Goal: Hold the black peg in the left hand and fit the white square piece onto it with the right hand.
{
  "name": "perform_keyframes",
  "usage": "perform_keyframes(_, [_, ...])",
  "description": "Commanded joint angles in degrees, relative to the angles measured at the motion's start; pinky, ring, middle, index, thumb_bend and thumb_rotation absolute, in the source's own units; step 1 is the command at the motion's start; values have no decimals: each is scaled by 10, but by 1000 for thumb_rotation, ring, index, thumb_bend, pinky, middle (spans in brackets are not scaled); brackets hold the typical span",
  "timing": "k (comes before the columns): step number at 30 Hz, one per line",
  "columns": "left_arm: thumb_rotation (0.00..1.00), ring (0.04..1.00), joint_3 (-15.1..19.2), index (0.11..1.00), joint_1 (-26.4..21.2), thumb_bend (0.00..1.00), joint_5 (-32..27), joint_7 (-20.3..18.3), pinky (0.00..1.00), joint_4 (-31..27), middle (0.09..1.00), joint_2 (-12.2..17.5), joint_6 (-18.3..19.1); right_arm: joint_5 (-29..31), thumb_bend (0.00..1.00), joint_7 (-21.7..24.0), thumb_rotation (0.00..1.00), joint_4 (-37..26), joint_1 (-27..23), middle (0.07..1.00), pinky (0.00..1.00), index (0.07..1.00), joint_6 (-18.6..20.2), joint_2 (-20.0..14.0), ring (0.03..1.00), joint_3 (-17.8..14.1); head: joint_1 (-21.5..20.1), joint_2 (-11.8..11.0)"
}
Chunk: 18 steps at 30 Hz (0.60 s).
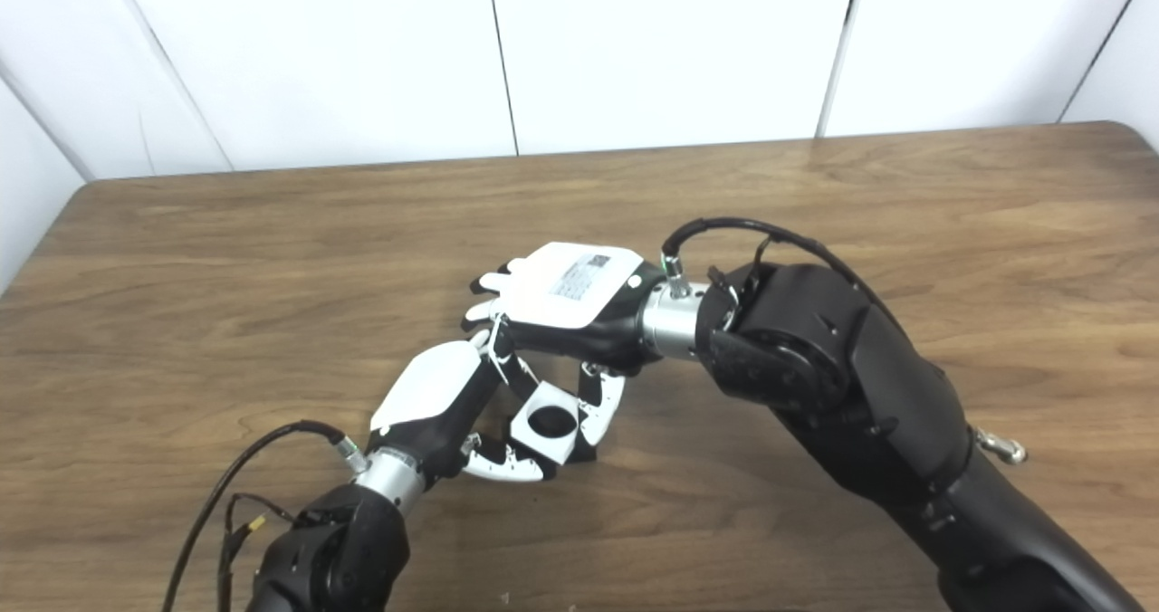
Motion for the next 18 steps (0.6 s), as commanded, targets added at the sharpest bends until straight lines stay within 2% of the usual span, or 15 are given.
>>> perform_keyframes(1, [61,1000,-2,491,-12,516,11,0,1000,5,934,-2,1,-7,523,-22,137,5,-19,926,1000,485,-17,1,1000,-5,-1,0])
perform_keyframes(18, [60,1000,-5,491,-8,516,18,-7,1000,0,938,-11,4,-6,524,-46,137,39,-22,921,1000,486,-29,-1,1000,-11,-2,-1])
